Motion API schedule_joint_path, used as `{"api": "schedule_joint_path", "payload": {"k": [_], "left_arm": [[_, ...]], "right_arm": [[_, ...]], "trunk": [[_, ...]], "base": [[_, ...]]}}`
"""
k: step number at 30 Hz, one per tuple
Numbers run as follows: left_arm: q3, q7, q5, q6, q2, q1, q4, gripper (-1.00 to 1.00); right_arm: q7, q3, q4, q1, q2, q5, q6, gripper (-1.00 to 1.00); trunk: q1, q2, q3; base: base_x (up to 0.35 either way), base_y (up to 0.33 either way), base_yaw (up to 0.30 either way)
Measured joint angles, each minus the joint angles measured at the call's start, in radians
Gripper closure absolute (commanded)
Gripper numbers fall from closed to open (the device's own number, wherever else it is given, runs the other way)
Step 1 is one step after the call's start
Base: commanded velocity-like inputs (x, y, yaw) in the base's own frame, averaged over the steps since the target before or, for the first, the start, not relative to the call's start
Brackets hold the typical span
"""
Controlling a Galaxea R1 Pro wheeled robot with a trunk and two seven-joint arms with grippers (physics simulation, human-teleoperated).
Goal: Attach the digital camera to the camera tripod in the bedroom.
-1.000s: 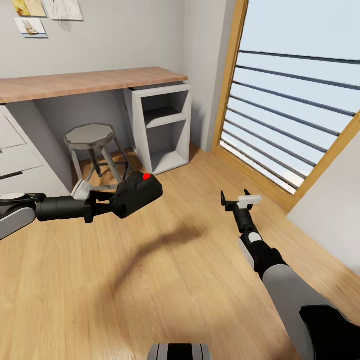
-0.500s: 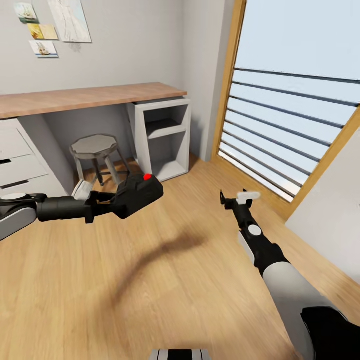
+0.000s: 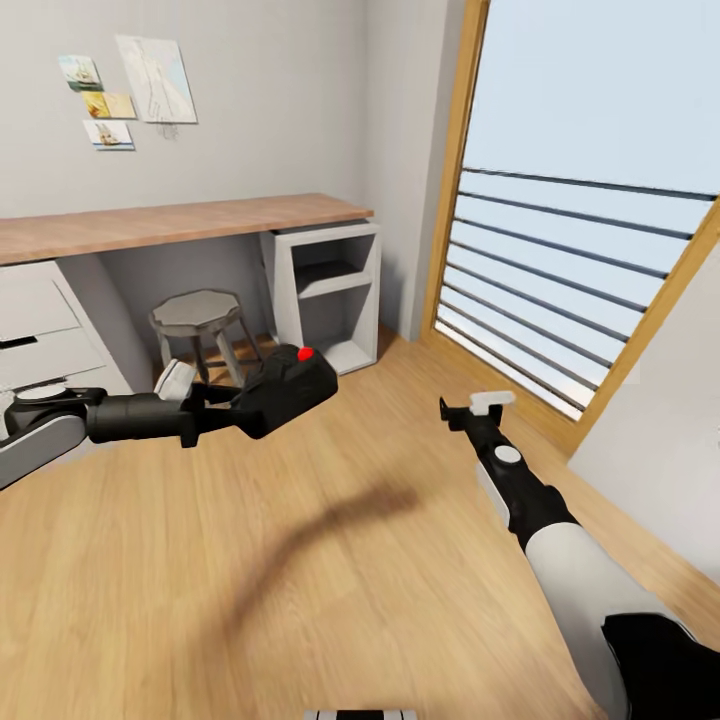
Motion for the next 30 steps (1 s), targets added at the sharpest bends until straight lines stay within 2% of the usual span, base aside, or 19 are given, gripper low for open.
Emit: {"api": "schedule_joint_path", "payload": {"k": [7,11,17,25,28,30], "left_arm": [[0.0,-0.001,-0.002,0.002,-0.002,0.0,0.001,1.0],[-0.002,0.0,-0.006,0.003,-0.013,0.0,0.007,1.0],[-0.008,0.001,-0.009,0.003,-0.034,0.0,0.029,1.0],[-0.009,0.002,-0.008,0.002,-0.037,0.0,0.039,1.0],[-0.009,0.002,-0.008,0.002,-0.037,0.0,0.039,1.0],[-0.009,0.002,-0.009,0.003,-0.038,0.0,0.038,1.0]], "right_arm": [[-0.002,0.001,0.001,0.0,0.0,0.001,0.026,-1.0],[-0.003,0.003,0.014,0.001,0.002,0.001,0.03,-1.0],[-0.001,0.003,0.134,0.002,0.003,0.001,0.027,-1.0],[0.0,0.002,0.324,0.003,0.003,0.001,0.017,-1.0],[0.0,0.002,0.377,0.004,0.003,0.001,-0.003,-1.0],[0.0,0.002,0.414,0.004,0.003,0.001,-0.044,-1.0]], "trunk": [[-0.003,0.002,0.027],[-0.005,0.003,0.043],[-0.008,0.004,0.066],[-0.011,0.006,0.097],[-0.013,0.007,0.108],[-0.013,0.007,0.116]], "base": [[0.0,0.0,0.0],[0.0,0.0,0.0],[0.0,0.0,0.0],[0.0,0.0,0.0],[0.0,0.0,0.0],[0.0,0.0,0.0]]}}
